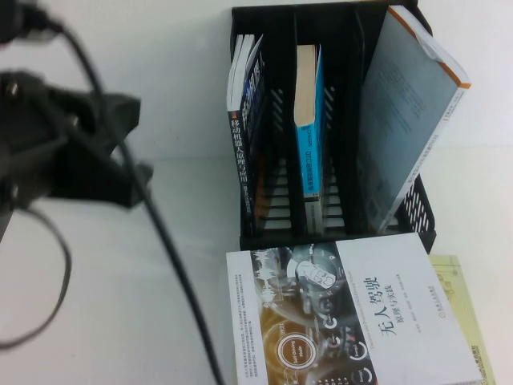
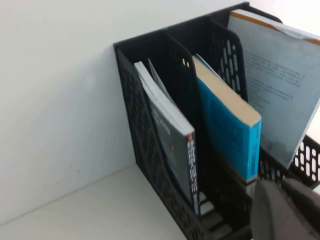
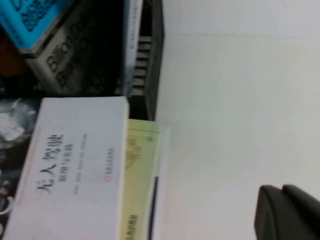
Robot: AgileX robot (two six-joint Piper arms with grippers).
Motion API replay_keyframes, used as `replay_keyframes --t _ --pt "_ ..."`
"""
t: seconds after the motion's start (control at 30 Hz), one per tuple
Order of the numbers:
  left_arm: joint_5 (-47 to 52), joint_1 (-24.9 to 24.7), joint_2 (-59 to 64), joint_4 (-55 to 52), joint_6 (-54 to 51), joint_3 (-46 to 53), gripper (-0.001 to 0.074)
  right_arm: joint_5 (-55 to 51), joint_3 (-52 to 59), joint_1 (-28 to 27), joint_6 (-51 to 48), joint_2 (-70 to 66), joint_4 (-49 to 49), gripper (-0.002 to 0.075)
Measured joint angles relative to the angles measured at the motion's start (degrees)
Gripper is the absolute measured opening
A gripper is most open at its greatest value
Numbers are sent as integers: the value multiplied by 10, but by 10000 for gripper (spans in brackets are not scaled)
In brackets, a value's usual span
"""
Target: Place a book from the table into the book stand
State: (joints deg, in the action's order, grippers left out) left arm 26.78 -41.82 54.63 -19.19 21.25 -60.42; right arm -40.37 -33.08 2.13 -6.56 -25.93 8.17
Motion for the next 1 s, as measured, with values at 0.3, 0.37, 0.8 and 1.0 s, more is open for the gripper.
replay_keyframes --t 0.3,0.37,0.8,1.0 --pt "-89 1 -64 -4 2 139 1 87 147 0 -208 78 247 -1" --pt "-94 1 -64 -4 2 146 1 91 163 0 -221 86 266 -1" --pt "-97 1 -64 -4 2 147 1 31 175 0 -234 90 286 -1" --pt "-98 1 -64 -4 2 147 1 30 175 0 -234 90 286 -1"
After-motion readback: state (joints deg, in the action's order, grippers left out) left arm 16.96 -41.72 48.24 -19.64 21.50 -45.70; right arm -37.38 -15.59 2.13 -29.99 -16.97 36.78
